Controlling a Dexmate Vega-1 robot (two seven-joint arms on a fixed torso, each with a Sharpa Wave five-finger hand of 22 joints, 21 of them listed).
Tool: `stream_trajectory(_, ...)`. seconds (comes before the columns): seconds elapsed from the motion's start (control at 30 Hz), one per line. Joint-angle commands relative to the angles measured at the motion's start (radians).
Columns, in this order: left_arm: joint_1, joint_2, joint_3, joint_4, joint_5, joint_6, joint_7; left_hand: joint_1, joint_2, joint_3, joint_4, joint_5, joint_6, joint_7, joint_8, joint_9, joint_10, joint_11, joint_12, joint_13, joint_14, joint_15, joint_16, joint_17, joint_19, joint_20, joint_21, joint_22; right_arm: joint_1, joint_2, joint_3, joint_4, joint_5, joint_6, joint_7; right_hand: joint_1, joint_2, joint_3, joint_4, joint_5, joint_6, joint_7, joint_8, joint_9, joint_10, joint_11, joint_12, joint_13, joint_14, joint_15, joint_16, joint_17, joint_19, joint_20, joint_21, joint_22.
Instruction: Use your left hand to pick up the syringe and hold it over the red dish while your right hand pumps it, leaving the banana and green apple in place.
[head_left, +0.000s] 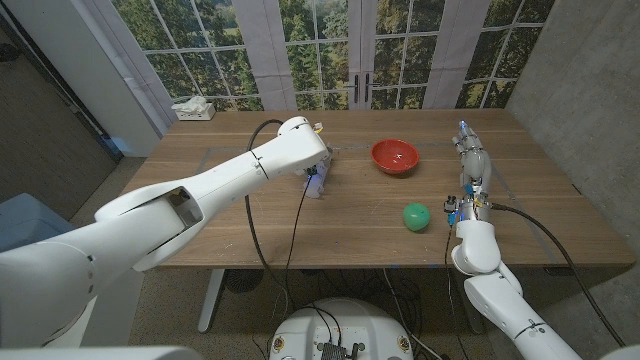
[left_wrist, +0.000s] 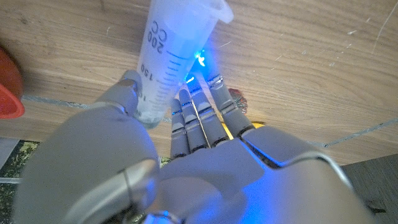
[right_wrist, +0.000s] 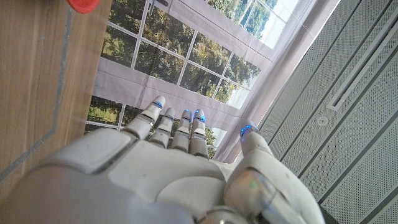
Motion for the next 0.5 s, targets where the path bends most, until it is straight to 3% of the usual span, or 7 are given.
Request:
stream_trajectory(0.03, -0.033, 0.005, 0.041, 0.009, 0.038, 0.003, -0.062, -0.051, -0.006, -0.052, 0.009, 0.0, -0.137, 0.005, -0.004, -0.04, -0.155, 0.044, 0.001, -0.043, -0.135, 0.052, -0.029, -0.024, -0.096, 0.056, -0.093, 0.005, 0.017, 0.005, -0.007, 0.012, -0.011, -0.006, -0.01, -0.004, 0.004, -0.002, 0.0, 0.006, -0.002, -0.001, 0.002, 0.002, -0.001, 0.007, -0.002, 0.002, 0.008, 0.004, 0.0, 0.003, 0.002, 0.007, -0.002, 0.004)
stream_trajectory(0.13, -0.023, 0.015, 0.04, -0.012, 0.053, -0.007, -0.053, -0.088, 0.003, -0.079, 0.021, 0.001, -0.207, 0.004, -0.003, -0.065, -0.231, 0.065, 0.002, -0.068, -0.219, 0.072, -0.036, -0.042, -0.182, 0.09, -0.16, 0.004, 0.02, 0.002, -0.009, 0.014, -0.007, -0.005, -0.004, -0.006, 0.004, -0.003, 0.001, 0.006, -0.002, -0.002, 0.003, 0.002, 0.0, 0.006, -0.001, 0.002, 0.008, 0.002, 0.0, 0.004, 0.001, 0.006, -0.002, 0.004)
stream_trajectory(0.23, 0.012, 0.024, 0.011, -0.046, 0.072, -0.027, -0.019, -0.11, 0.014, -0.095, 0.023, 0.003, -0.262, -0.008, -0.002, -0.087, -0.309, 0.067, 0.002, -0.09, -0.3, 0.099, -0.042, -0.062, -0.242, 0.102, -0.214, 0.005, 0.021, 0.001, -0.011, 0.015, -0.008, -0.006, -0.005, -0.007, 0.004, -0.004, 0.001, 0.006, -0.002, -0.001, 0.003, 0.002, 0.001, 0.007, -0.001, 0.002, 0.009, 0.003, 0.0, 0.004, 0.003, 0.008, -0.002, 0.004)
stream_trajectory(0.33, 0.043, 0.034, -0.003, -0.084, 0.103, -0.045, 0.021, -0.174, 0.039, -0.118, 0.044, 0.003, -0.329, -0.018, -0.002, -0.114, -0.4, 0.08, 0.002, -0.115, -0.376, 0.11, -0.039, -0.08, -0.323, 0.104, -0.287, 0.005, 0.022, 0.002, -0.011, 0.014, -0.011, -0.01, -0.01, -0.008, 0.005, -0.005, 0.001, 0.006, -0.003, -0.003, 0.003, 0.002, -0.001, 0.006, -0.002, 0.002, 0.008, 0.003, 0.0, 0.004, 0.001, 0.005, -0.002, 0.004)
stream_trajectory(0.5, 0.133, 0.054, -0.067, -0.148, 0.146, -0.14, 0.093, -0.244, 0.077, -0.125, 0.056, 0.003, -0.43, -0.054, -0.001, -0.14, -0.506, 0.097, 0.009, -0.138, -0.487, 0.152, -0.041, -0.099, -0.417, 0.121, -0.381, 0.006, 0.022, 0.003, -0.012, 0.014, -0.007, -0.01, -0.01, -0.01, 0.005, -0.006, 0.001, 0.006, -0.003, -0.002, 0.003, 0.002, 0.0, 0.006, -0.001, 0.002, 0.009, 0.003, 0.0, 0.005, 0.001, 0.006, -0.003, 0.004)
